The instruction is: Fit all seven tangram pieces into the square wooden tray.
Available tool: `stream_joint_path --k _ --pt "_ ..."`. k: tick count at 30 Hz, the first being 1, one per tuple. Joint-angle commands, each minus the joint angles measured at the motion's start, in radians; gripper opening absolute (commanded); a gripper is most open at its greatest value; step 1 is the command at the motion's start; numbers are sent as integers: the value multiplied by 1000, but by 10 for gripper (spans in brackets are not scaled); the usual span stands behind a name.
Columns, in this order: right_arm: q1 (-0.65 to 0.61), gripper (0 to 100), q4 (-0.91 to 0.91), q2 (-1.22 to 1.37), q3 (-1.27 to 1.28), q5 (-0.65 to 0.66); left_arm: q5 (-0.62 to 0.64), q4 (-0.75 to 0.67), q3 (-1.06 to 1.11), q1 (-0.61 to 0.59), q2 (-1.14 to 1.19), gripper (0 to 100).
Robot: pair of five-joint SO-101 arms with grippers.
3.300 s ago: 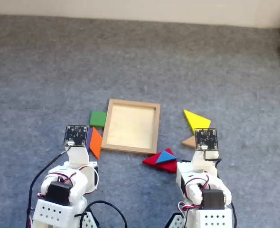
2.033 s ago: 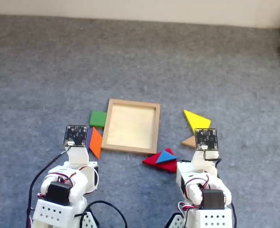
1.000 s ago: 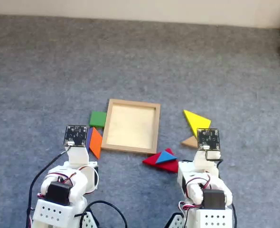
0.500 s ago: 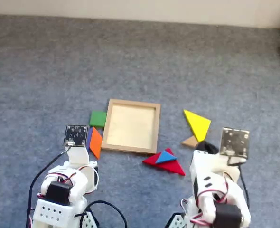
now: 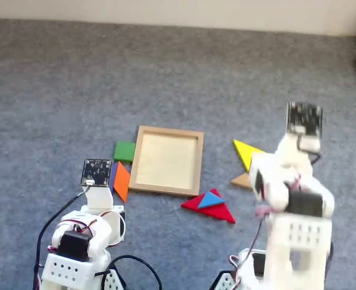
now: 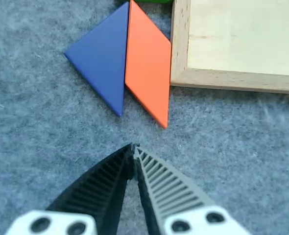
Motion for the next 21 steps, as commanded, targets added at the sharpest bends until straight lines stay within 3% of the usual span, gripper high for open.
stream_joint_path --k 1,4,7,14,21 --pt "10 236 -91 180 -70 11 -2 5 21 -8 -42 7" --pt "10 391 -133 297 -71 11 -2 5 21 -8 -42 7" --pt "-2 474 -170 398 -77 11 -2 5 21 -8 -42 7" --pt "-111 479 -265 584 -77 160 -2 5 21 -8 -42 7" --pt "-125 479 -318 756 -211 170 -2 5 21 -8 -42 7"
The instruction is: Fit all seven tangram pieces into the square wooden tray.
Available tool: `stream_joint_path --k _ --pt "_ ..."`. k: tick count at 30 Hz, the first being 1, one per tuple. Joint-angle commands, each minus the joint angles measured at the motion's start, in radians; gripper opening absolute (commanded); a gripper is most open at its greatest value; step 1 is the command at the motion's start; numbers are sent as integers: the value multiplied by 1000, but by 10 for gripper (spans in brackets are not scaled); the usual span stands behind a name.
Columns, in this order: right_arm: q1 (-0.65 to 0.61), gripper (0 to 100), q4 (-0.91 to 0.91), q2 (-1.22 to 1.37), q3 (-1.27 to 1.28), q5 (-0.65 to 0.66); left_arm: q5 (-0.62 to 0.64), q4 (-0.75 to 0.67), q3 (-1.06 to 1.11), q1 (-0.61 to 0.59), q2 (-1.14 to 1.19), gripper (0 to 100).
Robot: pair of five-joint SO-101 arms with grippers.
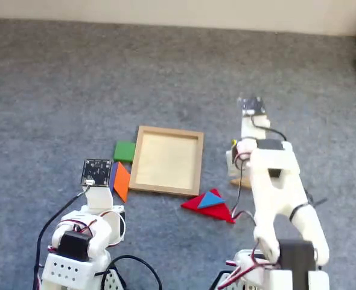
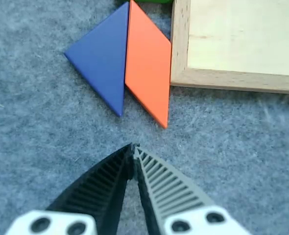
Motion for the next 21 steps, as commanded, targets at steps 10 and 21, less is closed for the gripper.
stream_joint_path --k 10,21 --pt "-10 478 -10 424 -417 12 -2 5 21 -8 -42 7" --pt "-13 406 202 622 -627 14 -2 5 21 -8 -42 7"
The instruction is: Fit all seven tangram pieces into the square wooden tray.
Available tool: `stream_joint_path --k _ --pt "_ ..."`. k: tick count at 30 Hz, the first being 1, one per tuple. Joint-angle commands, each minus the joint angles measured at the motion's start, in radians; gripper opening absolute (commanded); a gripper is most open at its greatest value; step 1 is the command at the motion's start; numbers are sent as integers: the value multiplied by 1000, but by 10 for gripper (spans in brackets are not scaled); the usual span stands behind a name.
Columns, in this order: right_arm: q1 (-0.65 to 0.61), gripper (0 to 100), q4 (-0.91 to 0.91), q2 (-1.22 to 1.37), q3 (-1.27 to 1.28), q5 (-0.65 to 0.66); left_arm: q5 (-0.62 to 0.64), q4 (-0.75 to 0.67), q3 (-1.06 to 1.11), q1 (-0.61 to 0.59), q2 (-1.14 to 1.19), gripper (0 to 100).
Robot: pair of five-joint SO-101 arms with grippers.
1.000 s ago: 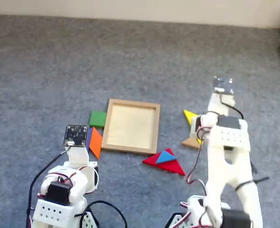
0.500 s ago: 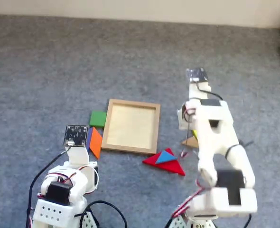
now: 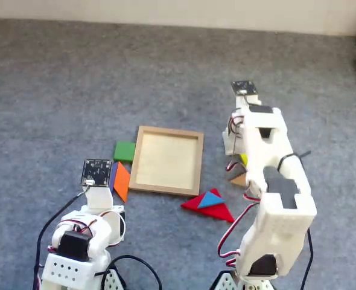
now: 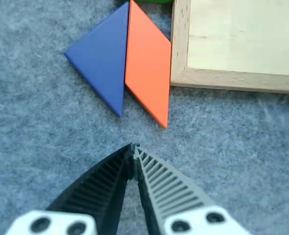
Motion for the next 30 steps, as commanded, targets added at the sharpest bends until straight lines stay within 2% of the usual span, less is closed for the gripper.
stream_joint_path --k 1,3,13,19,30 --pt "-10 373 31 48 -77 12 -2 5 21 -8 -42 7" --pt "-10 326 31 73 -96 12 -2 5 21 -8 -42 7" --pt "-7 323 90 88 -102 6 -2 5 21 -8 -42 7" --pt "-7 411 142 87 -148 3 -2 5 21 -8 -42 7" --pt "2 411 194 91 -173 3 -2 5 21 -8 -42 7"
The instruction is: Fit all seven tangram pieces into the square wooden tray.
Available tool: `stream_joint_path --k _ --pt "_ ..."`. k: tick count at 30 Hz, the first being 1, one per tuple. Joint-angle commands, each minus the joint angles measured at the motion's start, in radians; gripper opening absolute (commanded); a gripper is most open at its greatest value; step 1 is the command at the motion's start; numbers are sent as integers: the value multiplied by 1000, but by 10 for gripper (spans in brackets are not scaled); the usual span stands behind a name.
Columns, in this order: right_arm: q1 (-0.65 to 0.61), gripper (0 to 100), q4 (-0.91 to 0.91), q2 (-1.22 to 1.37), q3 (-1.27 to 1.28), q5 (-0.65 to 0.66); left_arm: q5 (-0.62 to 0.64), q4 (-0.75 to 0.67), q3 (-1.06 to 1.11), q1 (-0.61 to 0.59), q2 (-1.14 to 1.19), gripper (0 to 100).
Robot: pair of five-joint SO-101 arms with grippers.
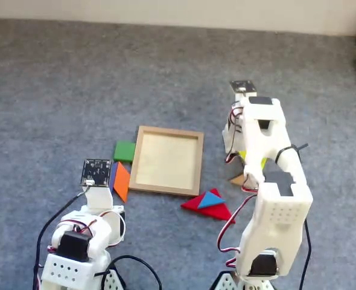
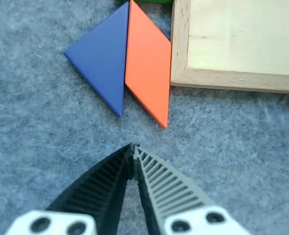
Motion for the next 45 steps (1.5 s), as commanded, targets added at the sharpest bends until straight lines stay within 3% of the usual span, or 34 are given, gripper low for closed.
stream_joint_path --k 1,17,23,28,39,45 --pt "2 411 24 -2 -18 5 -2 5 21 -8 -42 7" --pt "2 340 24 -1 25 5 -2 5 21 -8 -42 7" --pt "4 344 42 -8 19 5 -2 5 21 -8 -42 7" --pt "2 422 114 -10 18 5 -2 5 21 -8 -42 7" --pt "2 420 87 -7 25 8 -2 5 21 -8 -42 7" --pt "21 334 38 -1 28 11 -2 5 21 -8 -42 7"
